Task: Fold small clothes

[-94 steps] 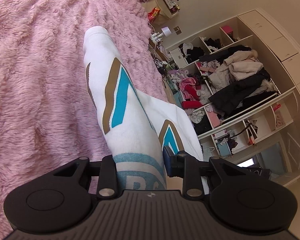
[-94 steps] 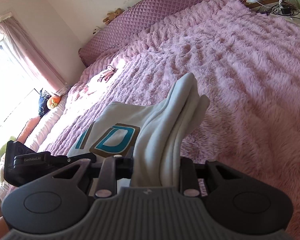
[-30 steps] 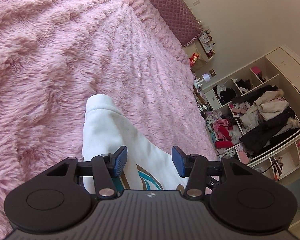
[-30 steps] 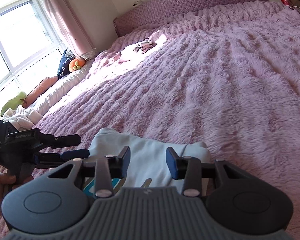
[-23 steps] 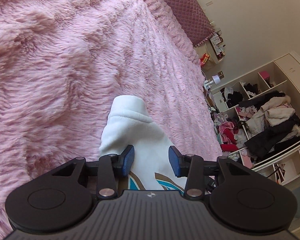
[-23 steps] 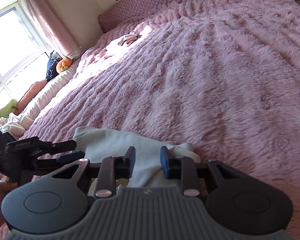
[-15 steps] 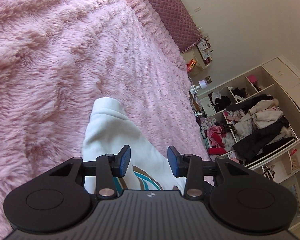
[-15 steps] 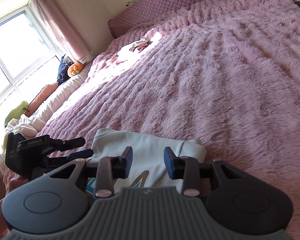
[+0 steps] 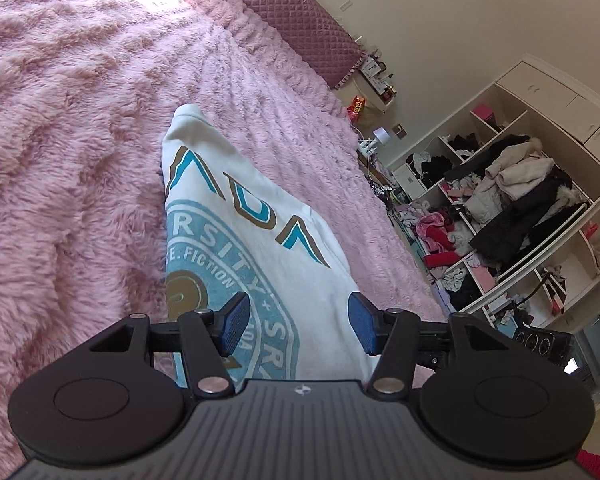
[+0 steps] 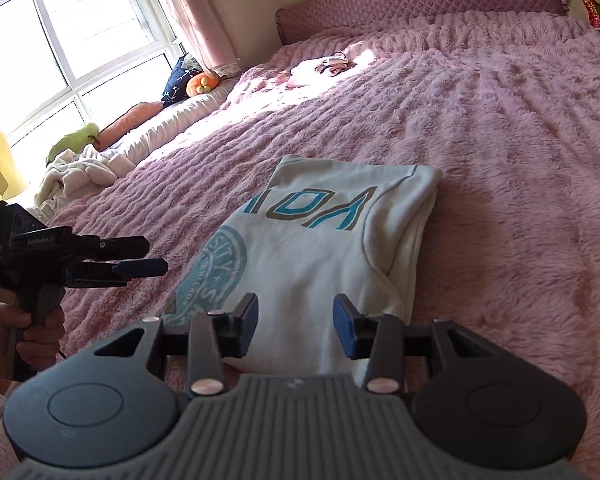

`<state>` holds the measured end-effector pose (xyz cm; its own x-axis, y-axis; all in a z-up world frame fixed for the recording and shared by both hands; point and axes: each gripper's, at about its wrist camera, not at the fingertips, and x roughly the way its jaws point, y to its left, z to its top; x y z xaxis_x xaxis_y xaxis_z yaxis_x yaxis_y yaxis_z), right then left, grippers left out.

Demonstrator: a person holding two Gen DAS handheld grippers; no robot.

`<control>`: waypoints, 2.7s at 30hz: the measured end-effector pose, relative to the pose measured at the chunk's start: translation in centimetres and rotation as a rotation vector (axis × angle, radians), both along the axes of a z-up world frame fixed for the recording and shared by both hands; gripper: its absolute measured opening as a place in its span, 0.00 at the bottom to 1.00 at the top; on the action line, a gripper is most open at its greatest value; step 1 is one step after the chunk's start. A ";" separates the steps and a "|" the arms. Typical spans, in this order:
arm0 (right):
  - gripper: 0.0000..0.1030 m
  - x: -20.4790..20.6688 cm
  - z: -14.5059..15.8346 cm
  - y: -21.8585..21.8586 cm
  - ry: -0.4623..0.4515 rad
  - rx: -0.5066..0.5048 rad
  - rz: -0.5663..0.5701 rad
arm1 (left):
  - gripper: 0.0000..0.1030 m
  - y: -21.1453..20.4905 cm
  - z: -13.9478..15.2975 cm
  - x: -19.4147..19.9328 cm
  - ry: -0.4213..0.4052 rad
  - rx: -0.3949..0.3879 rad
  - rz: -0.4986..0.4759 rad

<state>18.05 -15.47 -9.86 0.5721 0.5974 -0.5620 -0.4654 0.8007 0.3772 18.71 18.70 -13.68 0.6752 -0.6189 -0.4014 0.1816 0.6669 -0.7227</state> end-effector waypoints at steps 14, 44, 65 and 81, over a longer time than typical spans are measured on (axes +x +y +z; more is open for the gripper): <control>0.43 -0.6 -5.8 -1.2 0.114 0.079 -0.138 | 0.55 -0.5 -6.5 0.0 0.114 -0.085 -0.026; 0.00 9.2 -2.5 -0.1 0.045 0.103 -0.267 | 0.62 -2.2 -3.7 -0.1 0.045 0.084 -0.024; 0.07 0.2 -0.6 2.5 -0.085 -0.090 -0.094 | 0.71 -5.4 0.1 -2.4 -0.034 0.322 0.022; 0.50 -2.6 0.5 3.4 0.012 -0.198 -0.339 | 0.82 -7.9 3.5 -3.3 0.076 0.540 0.152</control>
